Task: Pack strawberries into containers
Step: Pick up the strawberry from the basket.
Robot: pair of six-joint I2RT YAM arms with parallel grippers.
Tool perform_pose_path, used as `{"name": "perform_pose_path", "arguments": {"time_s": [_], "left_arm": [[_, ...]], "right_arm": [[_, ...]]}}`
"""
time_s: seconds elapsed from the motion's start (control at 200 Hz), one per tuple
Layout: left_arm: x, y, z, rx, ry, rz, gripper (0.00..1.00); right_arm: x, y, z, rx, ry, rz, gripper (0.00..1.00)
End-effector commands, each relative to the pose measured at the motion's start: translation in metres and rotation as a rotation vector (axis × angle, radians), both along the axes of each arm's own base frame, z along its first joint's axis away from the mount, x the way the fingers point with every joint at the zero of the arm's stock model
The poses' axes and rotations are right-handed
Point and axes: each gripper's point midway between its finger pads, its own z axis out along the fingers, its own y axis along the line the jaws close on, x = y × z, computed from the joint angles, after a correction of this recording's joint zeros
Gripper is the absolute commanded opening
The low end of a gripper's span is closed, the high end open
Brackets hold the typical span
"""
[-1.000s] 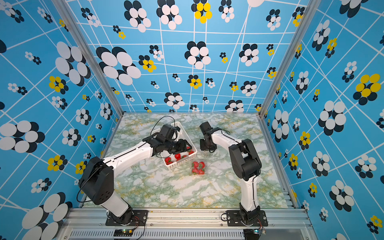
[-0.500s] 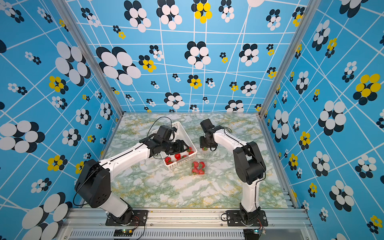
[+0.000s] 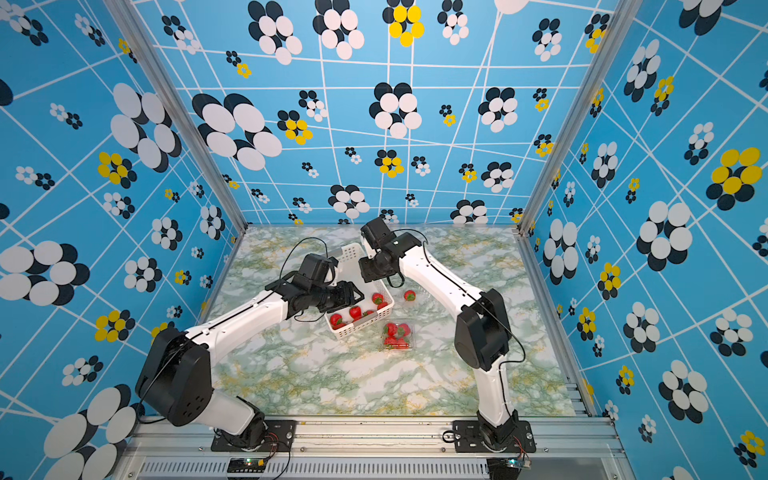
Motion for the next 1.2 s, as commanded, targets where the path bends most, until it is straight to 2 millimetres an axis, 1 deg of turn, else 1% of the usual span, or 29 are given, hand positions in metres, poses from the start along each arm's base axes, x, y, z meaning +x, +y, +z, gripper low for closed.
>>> {"name": "perform_pose_path", "arguments": {"time_s": [0.0, 0.02, 0.045, 0.055, 0.08, 0.245, 0.425, 0.52, 0.785, 0.949, 1.049, 1.199], "left_arm": [[-0.001, 0.011, 0.006, -0.007, -0.021, 0.028, 0.64], [-0.002, 0.013, 0.005, -0.008, -0.019, 0.033, 0.64], [-0.002, 0.015, 0.005, -0.007, -0.020, 0.039, 0.64], [-0.002, 0.016, 0.005, -0.007, -0.020, 0.040, 0.64], [-0.003, 0.018, 0.005, -0.007, -0.020, 0.046, 0.64], [-0.004, 0.036, 0.004, -0.009, -0.027, 0.095, 0.64], [-0.005, 0.046, 0.003, -0.007, -0.026, 0.112, 0.64], [-0.006, 0.049, 0.004, -0.006, -0.032, 0.118, 0.65], [-0.009, 0.052, 0.003, -0.010, -0.031, 0.124, 0.64], [-0.010, 0.066, 0.007, -0.014, -0.062, 0.177, 0.65], [-0.013, 0.072, 0.001, -0.001, -0.043, 0.187, 0.65], [-0.015, 0.074, -0.004, -0.004, -0.034, 0.192, 0.65]], "right_arm": [[-0.012, 0.003, -0.036, -0.062, 0.115, 0.052, 0.51], [-0.013, 0.006, -0.038, -0.063, 0.122, 0.060, 0.51], [-0.013, 0.009, -0.034, -0.055, 0.121, 0.066, 0.51], [-0.013, 0.010, -0.044, -0.066, 0.139, 0.067, 0.51], [-0.015, 0.013, -0.049, -0.068, 0.152, 0.075, 0.51], [-0.031, 0.038, -0.058, -0.030, 0.204, 0.125, 0.51], [-0.046, 0.053, -0.071, -0.010, 0.264, 0.136, 0.54], [-0.051, 0.055, -0.079, -0.022, 0.279, 0.137, 0.53], [-0.056, 0.054, -0.098, -0.050, 0.304, 0.124, 0.55], [-0.058, 0.056, -0.107, -0.049, 0.316, 0.117, 0.55], [-0.058, 0.056, -0.111, -0.053, 0.320, 0.113, 0.55], [-0.057, 0.058, -0.119, -0.062, 0.329, 0.114, 0.55]]}}
